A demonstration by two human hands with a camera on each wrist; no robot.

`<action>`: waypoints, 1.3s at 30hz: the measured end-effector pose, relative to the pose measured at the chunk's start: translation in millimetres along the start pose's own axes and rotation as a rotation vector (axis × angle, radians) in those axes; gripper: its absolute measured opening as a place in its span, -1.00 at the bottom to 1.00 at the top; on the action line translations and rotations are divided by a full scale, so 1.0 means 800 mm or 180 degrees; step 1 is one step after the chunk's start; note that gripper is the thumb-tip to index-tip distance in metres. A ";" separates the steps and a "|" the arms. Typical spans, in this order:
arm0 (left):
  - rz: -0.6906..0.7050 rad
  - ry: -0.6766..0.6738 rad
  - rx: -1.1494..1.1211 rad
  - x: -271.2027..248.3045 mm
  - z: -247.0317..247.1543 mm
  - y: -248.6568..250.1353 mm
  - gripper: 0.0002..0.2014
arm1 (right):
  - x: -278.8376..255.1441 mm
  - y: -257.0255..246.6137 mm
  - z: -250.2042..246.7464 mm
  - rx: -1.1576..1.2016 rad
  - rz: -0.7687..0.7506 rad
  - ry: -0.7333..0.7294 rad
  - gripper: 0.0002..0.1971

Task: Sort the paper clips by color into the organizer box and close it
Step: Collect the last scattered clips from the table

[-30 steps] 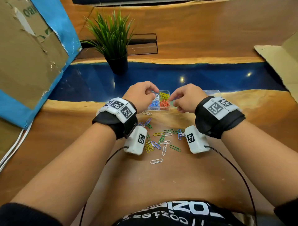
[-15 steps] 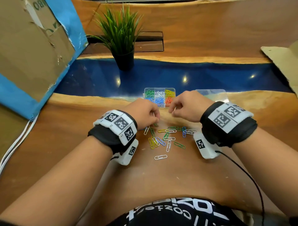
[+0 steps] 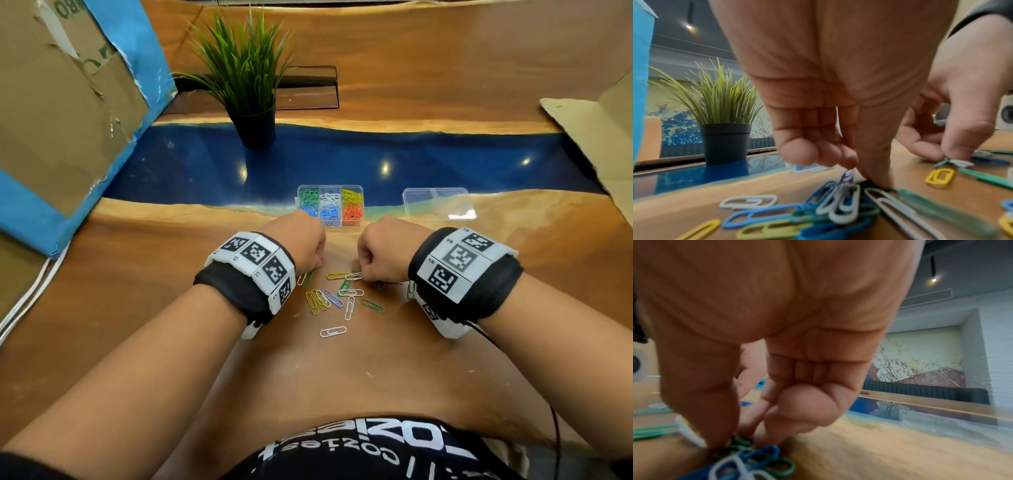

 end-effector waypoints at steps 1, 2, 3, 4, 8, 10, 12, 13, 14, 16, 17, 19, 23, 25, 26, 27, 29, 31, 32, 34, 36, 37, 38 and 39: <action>0.0014 0.0007 0.0040 0.000 0.001 0.000 -0.85 | 0.000 0.001 0.000 0.0016 0.0006 0.0000 -0.90; 0.0029 0.0008 0.0065 0.000 0.001 0.001 -0.83 | 0.000 0.002 0.000 0.0075 0.0012 0.0009 -0.91; 0.0047 0.0001 0.0079 0.000 0.001 0.001 -0.83 | 0.000 0.005 0.000 0.0190 0.0029 0.0024 -0.93; 0.0059 -0.0021 0.0082 0.000 0.002 0.002 -0.85 | -0.001 0.008 0.000 0.0368 0.0068 0.0053 -0.94; 0.0082 -0.0095 0.0042 -0.001 0.002 0.003 -0.90 | -0.004 0.032 0.003 0.1576 0.0337 0.0187 -0.83; 0.0111 -0.0083 0.0005 -0.002 0.002 0.003 -0.92 | -0.007 0.040 0.004 0.2387 0.0516 0.0117 -0.80; 0.0120 -0.0079 -0.0032 -0.004 0.002 0.003 -0.92 | -0.011 0.047 0.006 0.3458 0.0854 -0.0021 -0.83; 0.0118 -0.0088 -0.0063 -0.005 0.002 0.003 -0.92 | -0.013 0.050 0.007 0.3999 0.1016 -0.0127 -0.84; 0.0122 -0.0089 -0.0097 -0.005 0.003 0.003 -0.90 | -0.015 0.054 0.008 0.4436 0.1128 -0.0215 -0.85; 0.0153 -0.0036 -0.0204 -0.007 0.004 0.003 -0.87 | -0.015 0.060 0.009 0.4835 0.1241 -0.0256 -0.88; 0.0174 0.0021 -0.0303 -0.008 0.004 0.003 -0.86 | -0.014 0.061 0.010 0.4715 0.1249 -0.0211 -0.88; 0.0211 0.0147 -0.0615 -0.007 0.003 0.005 -0.86 | -0.014 0.057 0.012 0.3549 0.1074 -0.0019 -0.84; 0.0260 0.0168 -0.1064 -0.005 0.002 0.012 -0.87 | -0.015 0.036 0.015 0.1013 0.0450 0.0077 -0.93; 0.0309 0.0073 -0.1130 -0.007 0.003 0.016 -0.85 | -0.013 0.027 0.015 0.0628 0.0440 0.0101 -0.95; 0.0340 0.0016 -0.1139 -0.008 0.004 0.019 -0.86 | -0.012 0.025 0.013 0.0473 0.0454 0.0148 -0.95; 0.0366 -0.0035 -0.1102 -0.010 0.004 0.021 -0.89 | -0.011 0.022 0.012 0.0337 0.0472 0.0174 -0.95; 0.0340 -0.0127 -0.0948 -0.010 0.003 0.025 -0.88 | -0.008 0.018 0.010 0.0130 0.0484 0.0143 -0.95; 0.0217 -0.0227 -0.0849 -0.008 0.005 0.026 -0.80 | -0.006 0.016 0.009 -0.0024 0.0476 0.0029 -0.83; 0.0150 -0.0248 -0.0778 -0.007 0.007 0.027 -0.78 | -0.006 0.015 0.009 -0.0077 0.0462 -0.0018 -0.79; 0.0053 -0.0226 -0.0593 -0.006 0.012 0.028 -0.79 | -0.005 0.014 0.008 -0.0108 0.0419 -0.0065 -0.75; 0.0020 -0.0210 -0.0407 -0.007 0.015 0.031 -0.84 | -0.004 0.016 0.006 0.0002 0.0397 -0.0075 -0.76; 0.0039 -0.0199 -0.0308 -0.008 0.015 0.033 -0.85 | -0.005 0.017 0.005 0.0107 0.0421 -0.0056 -0.78; 0.0057 -0.0174 -0.0221 -0.008 0.016 0.035 -0.82 | -0.005 0.019 0.005 0.0240 0.0474 -0.0024 -0.79; 0.0065 -0.0140 -0.0158 -0.009 0.016 0.036 -0.78 | -0.005 0.022 0.005 0.0391 0.0527 0.0029 -0.79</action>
Point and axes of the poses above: each hand's wrist, its own x-axis towards the middle knuckle, its own z-axis out of the palm, y = z × x, the point moved 1 cm from there along x, towards the middle knuckle, and after that the axes turned 6 degrees about -x, right-handed, at the moved point
